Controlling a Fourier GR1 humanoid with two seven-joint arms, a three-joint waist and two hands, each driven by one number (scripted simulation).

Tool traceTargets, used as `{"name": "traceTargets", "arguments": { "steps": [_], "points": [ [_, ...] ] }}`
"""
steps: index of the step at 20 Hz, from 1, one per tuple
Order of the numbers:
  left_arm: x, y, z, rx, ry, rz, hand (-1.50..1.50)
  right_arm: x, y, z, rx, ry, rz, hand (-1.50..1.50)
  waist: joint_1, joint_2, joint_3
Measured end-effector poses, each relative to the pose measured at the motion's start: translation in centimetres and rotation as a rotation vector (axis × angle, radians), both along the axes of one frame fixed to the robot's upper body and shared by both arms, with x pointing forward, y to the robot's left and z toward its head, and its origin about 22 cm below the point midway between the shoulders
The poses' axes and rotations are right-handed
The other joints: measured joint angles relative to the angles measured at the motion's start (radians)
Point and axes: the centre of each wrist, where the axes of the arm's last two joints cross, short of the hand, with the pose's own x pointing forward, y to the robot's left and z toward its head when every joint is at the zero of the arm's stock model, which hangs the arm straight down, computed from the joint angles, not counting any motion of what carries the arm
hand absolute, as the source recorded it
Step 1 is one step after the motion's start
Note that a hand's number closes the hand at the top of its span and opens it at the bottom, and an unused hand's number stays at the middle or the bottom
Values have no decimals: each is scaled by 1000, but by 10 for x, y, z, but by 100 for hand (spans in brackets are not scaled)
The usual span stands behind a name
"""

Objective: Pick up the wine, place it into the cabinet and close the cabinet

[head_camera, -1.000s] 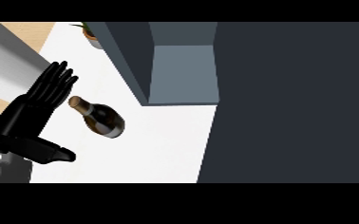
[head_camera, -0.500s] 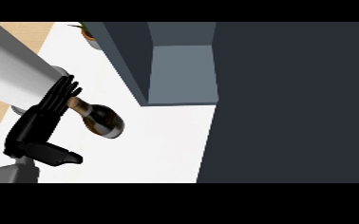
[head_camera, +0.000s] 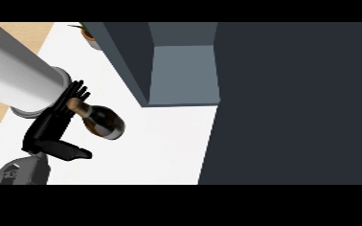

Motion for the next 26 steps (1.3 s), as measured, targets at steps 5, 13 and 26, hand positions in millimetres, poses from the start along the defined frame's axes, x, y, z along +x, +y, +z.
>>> {"name": "traceTargets", "arguments": {
  "steps": [5,13,26],
  "points": [
    [9,8,-15,8,-6,19,-150,-1,1,-2,-3,1,1,-150,-2,1,0],
    [9,8,-45,-39,70,-27,-150,-2,3,-2,-3,-9,4,-150,-6,1,-1],
    [17,-14,-72,-54,129,-59,-150,0,1,0,-30,-21,-12,-150,-8,3,-1]
  ]
}}
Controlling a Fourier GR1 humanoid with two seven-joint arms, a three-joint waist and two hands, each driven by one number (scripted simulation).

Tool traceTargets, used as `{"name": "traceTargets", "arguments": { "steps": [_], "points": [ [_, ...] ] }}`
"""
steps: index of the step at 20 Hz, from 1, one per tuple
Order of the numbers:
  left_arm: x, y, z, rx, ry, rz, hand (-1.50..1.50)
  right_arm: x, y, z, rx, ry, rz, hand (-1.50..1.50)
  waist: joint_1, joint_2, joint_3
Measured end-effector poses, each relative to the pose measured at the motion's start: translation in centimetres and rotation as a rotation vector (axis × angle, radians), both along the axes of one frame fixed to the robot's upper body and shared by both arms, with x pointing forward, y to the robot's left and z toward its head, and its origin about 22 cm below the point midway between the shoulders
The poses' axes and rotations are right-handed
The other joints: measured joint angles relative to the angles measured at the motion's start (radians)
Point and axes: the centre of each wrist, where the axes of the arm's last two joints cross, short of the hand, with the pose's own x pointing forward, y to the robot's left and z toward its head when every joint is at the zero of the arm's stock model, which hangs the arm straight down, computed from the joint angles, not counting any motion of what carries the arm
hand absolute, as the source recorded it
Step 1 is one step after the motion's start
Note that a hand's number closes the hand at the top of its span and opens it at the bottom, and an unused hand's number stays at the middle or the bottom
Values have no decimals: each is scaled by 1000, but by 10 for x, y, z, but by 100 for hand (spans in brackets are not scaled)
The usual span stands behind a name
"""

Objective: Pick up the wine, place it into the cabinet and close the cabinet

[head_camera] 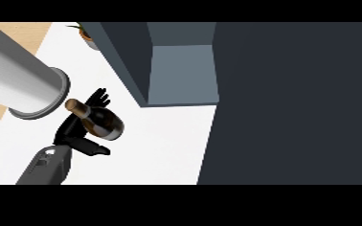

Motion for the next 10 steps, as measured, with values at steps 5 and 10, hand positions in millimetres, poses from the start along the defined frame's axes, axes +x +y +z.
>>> {"name": "traceTargets", "arguments": {
  "steps": [5,10],
  "points": [
    [-1,-7,-7,-28,-17,23,150,0,0,-2,-4,-3,-4,-150,2,-1,0],
    [-1,-6,-9,-50,-14,34,150,-1,-2,-3,-7,-6,-11,-150,2,-1,0]
  ]
}}
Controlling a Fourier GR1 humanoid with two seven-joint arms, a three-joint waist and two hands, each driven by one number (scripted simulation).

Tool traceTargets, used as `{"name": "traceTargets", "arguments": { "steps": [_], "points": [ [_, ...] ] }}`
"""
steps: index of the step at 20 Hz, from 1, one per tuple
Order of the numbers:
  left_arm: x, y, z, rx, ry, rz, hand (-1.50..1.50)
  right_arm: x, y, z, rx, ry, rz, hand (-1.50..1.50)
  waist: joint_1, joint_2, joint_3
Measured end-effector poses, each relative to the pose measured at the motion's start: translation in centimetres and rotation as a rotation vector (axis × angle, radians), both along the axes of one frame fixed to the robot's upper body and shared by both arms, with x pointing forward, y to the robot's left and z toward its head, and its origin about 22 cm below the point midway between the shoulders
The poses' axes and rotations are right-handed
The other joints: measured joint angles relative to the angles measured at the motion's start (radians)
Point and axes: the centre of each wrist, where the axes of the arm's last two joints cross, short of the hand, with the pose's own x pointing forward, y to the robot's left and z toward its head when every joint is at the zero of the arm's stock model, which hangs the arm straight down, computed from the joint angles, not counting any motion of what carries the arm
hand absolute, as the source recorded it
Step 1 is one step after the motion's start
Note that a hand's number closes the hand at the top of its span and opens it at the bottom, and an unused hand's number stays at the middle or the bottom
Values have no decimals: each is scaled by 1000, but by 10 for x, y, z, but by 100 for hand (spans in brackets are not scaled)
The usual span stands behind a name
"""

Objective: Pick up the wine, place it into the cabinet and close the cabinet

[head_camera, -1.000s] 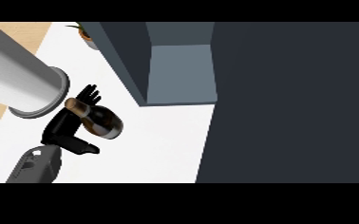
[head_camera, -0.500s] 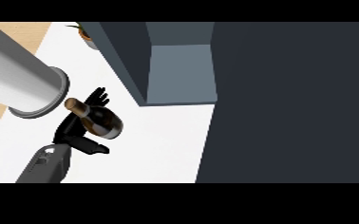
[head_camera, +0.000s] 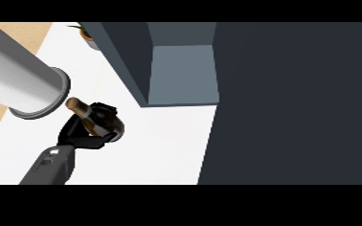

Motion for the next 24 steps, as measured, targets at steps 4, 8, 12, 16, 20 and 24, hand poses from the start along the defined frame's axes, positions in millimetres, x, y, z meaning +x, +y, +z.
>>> {"name": "traceTargets", "arguments": {
  "steps": [4,8,12,16,20,24],
  "points": [
    [3,-5,1,16,-42,9,150,-1,0,-2,1,4,-3,-150,1,-1,0],
    [4,-5,2,38,-88,13,150,0,-2,-2,-4,-5,-15,-150,5,0,0],
    [1,-7,1,46,-123,22,150,-1,-1,-3,2,3,-13,-150,9,-3,1],
    [-11,-19,-7,17,-170,114,150,-1,-5,-6,-9,-5,-36,-150,18,-8,5],
    [-27,-31,-12,-26,-202,152,150,-2,-6,-8,-7,-6,-48,-150,27,-13,7],
    [-42,-50,-13,-78,-185,119,150,-3,-8,-10,-12,-10,-57,-150,30,-12,5]
  ]
}}
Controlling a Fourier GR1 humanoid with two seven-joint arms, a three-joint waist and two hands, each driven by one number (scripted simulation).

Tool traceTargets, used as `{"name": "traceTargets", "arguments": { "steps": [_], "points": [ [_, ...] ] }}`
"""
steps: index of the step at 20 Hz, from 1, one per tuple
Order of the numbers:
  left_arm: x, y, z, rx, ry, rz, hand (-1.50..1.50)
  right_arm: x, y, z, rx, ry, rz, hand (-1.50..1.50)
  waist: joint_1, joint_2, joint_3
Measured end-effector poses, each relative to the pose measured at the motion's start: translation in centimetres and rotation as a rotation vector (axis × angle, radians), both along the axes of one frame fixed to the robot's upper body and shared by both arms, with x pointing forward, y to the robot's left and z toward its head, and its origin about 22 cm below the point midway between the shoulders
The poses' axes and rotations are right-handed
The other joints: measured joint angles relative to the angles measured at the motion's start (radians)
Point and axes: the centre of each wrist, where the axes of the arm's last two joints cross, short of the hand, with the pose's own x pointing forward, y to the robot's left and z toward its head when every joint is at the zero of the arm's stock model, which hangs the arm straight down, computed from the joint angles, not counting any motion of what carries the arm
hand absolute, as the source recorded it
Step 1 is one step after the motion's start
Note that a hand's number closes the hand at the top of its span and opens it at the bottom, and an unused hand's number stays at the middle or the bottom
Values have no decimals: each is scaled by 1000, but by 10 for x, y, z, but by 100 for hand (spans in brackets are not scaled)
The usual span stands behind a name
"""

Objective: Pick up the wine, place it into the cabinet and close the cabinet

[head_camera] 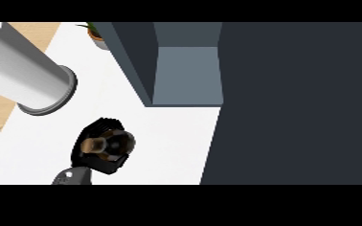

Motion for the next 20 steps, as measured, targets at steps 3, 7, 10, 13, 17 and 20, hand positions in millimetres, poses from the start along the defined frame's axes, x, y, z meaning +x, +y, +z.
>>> {"name": "traceTargets", "arguments": {
  "steps": [3,7,10,13,17,20],
  "points": [
    [-2,-16,8,-23,-12,-20,150,0,-3,0,-6,-13,-13,-150,-1,2,-1],
    [-12,-42,21,-44,-32,-52,150,0,-4,-1,-12,-13,-16,-150,-2,3,-2],
    [-17,-55,34,-55,-35,-72,150,-2,-4,-4,-13,-18,-15,-150,-5,3,-2],
    [-14,-72,52,-53,-34,-81,150,-4,-4,-5,-15,-17,-13,-150,-9,4,-2],
    [-11,-89,76,-42,-53,-81,150,-5,-4,-7,-10,-13,-17,-150,-9,6,-3],
    [-12,-105,90,-26,-64,-57,150,-5,-6,-7,-18,-20,-20,-150,-12,6,-3]
  ]
}}
